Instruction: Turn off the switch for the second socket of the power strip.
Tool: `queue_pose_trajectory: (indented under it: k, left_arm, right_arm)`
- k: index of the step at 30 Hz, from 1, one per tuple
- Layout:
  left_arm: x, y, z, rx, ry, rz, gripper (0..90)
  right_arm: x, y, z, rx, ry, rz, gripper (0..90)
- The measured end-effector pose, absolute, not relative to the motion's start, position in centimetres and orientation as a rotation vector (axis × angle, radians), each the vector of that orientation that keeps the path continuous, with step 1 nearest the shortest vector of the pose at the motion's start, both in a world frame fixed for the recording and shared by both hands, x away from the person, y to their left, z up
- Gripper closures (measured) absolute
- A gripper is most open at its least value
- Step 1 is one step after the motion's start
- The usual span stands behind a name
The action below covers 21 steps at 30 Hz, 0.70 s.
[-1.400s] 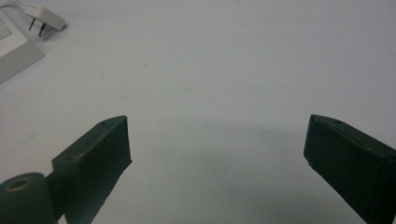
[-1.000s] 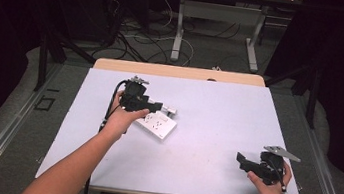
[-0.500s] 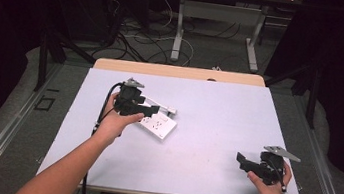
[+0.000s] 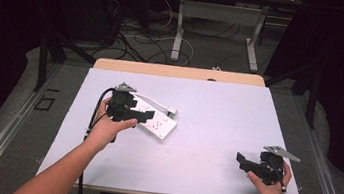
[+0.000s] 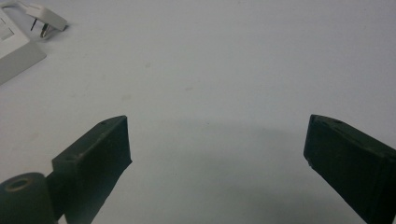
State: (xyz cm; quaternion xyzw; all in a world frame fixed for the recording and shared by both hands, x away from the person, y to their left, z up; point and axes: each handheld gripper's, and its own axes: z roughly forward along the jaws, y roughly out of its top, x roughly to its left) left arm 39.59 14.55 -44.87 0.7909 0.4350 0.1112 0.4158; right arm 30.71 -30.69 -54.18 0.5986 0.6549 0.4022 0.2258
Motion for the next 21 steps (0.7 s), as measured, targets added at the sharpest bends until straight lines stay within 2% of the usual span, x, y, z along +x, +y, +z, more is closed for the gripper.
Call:
queue_pose_trajectory:
  k: [3,12,21]
  left_arm:
    - [39.3,15.0,-44.9,1.987,1.095,0.274,15.4]
    - [38.4,15.6,-45.4,1.988,1.119,0.302,1.7]
    - [37.3,16.3,-45.9,1.991,1.142,0.313,0.6]
  right_arm:
    - [30.7,-30.7,-54.2,1.648,1.807,1.108,6.7]
    - [30.7,-30.6,-54.2,1.654,1.810,1.109,6.7]
    - [30.7,-30.6,-54.2,1.644,1.812,1.107,6.7]
